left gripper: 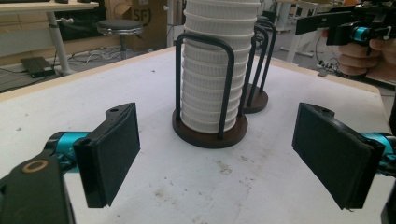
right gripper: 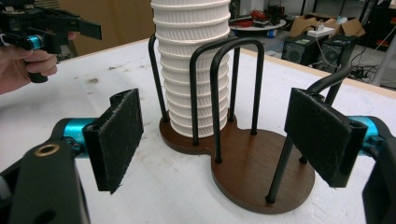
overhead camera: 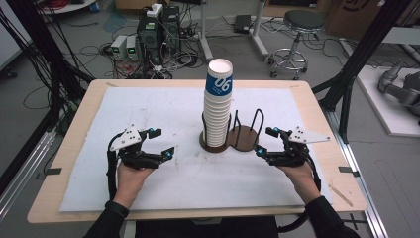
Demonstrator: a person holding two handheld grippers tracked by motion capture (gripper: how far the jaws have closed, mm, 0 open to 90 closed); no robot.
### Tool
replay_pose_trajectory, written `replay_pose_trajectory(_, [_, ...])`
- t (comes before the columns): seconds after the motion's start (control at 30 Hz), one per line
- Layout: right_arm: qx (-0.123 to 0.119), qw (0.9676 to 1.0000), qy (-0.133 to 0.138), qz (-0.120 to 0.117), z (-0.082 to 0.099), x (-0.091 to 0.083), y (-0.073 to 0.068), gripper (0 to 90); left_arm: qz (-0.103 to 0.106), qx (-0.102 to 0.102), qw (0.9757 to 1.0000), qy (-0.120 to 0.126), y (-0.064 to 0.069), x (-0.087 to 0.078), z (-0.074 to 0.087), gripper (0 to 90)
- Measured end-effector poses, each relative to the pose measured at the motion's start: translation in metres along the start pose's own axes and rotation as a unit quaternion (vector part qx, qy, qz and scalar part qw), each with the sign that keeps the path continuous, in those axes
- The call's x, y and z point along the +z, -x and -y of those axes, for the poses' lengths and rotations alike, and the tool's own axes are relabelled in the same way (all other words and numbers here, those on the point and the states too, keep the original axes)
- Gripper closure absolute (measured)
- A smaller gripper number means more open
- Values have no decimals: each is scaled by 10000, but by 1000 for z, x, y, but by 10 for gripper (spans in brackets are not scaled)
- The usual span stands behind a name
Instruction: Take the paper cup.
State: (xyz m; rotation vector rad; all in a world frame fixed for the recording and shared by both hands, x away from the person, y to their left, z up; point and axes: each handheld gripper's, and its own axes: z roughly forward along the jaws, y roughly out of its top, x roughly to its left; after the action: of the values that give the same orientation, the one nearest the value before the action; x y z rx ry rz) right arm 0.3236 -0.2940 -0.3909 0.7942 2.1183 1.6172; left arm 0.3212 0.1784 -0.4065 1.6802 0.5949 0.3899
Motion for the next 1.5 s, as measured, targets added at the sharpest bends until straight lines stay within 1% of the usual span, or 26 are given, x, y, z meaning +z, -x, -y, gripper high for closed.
replay_pose_trajectory(0.1, [8, 10000, 13, -29, 0, 0, 0, 198, -14, -2, 10000, -9, 0, 0, 0, 149])
replay_pose_trajectory(0.13, [19, 10000, 78, -29, -1, -2, 0, 198, -7, -19, 10000, 0, 0, -1, 0, 149])
replay_pose_trajectory(0.17, [19, 10000, 78, -29, -1, -2, 0, 198, -18, -44, 10000, 19, 1, -1, 0, 149])
replay_pose_trajectory(0.2, [59, 9999, 122, -62, -3, -4, -2, 198, -9, -25, 10000, 13, 0, -1, 0, 149])
replay_pose_trajectory(0.27, [48, 9999, 131, -53, -4, -4, -2, 198, -3, -6, 10000, 27, 1, 0, -1, 149])
replay_pose_trajectory(0.3, [11, 9998, 186, -74, -8, -5, -4, 198, 7, -26, 10000, 37, 1, 0, -2, 149])
replay_pose_trajectory(0.4, [12, 9997, 240, -103, -13, -5, -6, 199, 22, -9, 10000, -3, 2, 1, -2, 149])
replay_pose_trajectory(0.43, [-27, 9996, 251, -119, -19, -5, -7, 198, 36, -27, 10000, 7, 2, 1, -1, 149])
replay_pose_trajectory(0.47, [-27, 9996, 251, -119, -19, -5, -7, 198, 36, -27, 10000, 7, 2, 1, -1, 149])
replay_pose_trajectory(0.53, [-58, 9994, 262, -205, -26, -3, -6, 197, 49, -34, 10000, 12, 2, -1, -1, 149])
replay_pose_trajectory(0.57, [-58, 9994, 262, -205, -26, -3, -6, 197, 27, -32, 10000, 9, 2, -1, -1, 149])
replay_pose_trajectory(0.6, [-98, 9992, 262, -303, -31, -1, -6, 197, 24, -47, 10000, 14, 2, -2, -1, 149])
replay_pose_trajectory(0.63, [-98, 9992, 262, -303, -31, -1, -6, 197, 28, -52, 10000, 22, 1, -3, -1, 149])
replay_pose_trajectory(0.7, [-142, 9989, 289, -329, -38, 3, -4, 178, 35, -57, 10000, 39, 1, -4, -1, 149])
replay_pose_trajectory(0.8, [-122, 9987, 273, -419, -46, 10, -2, 172, 50, -62, 10000, 23, 1, -4, -1, 149])
replay_pose_trajectory(0.83, [-154, 9987, 293, -386, -49, 12, -3, 171, 63, -63, 10000, 24, 1, -4, -1, 149])
replay_pose_trajectory(0.9, [-228, 9982, 336, -437, -55, 18, -3, 170, 64, -67, 10000, 37, 1, -4, -1, 149])
replay_pose_trajectory(1.0, [-323, 9979, 297, -478, -65, 28, -4, 170, 107, -64, 9999, 15, 2, -3, -1, 149])
replay_pose_trajectory(1.13, [-337, 9979, 220, -498, -73, 38, -4, 170, 153, -85, 9998, -3, 2, -1, 0, 149])
replay_pose_trajectory(1.17, [-368, 9977, 249, -509, -76, 42, -3, 170, 160, -88, 9998, -4, 2, -1, 0, 149])
replay_pose_trajectory(1.2, [-372, 9978, 194, -518, -80, 48, -3, 170, 168, -86, 9998, -13, 2, -1, 0, 149])
replay_pose_trajectory(1.27, [-380, 9980, 180, -480, -84, 55, -3, 170, 182, -82, 9998, 0, 2, -1, -1, 149])
replay_pose_trajectory(1.3, [-380, 9978, 171, -509, -86, 58, -4, 170, 199, -89, 9998, -4, 2, 0, -1, 149])
replay_pose_trajectory(1.33, [-380, 9978, 171, -509, -86, 58, -4, 170, 199, -89, 9998, -11, 3, 0, -1, 149])
replay_pose_trajectory(1.37, [-372, 9979, 129, -511, -90, 65, -3, 170, 216, -84, 9997, -9, 3, 0, 0, 149])
replay_pose_trajectory(1.5, [-350, 9980, 59, -532, -93, 74, -3, 170, 239, -86, 9997, -9, 3, 0, 0, 149])
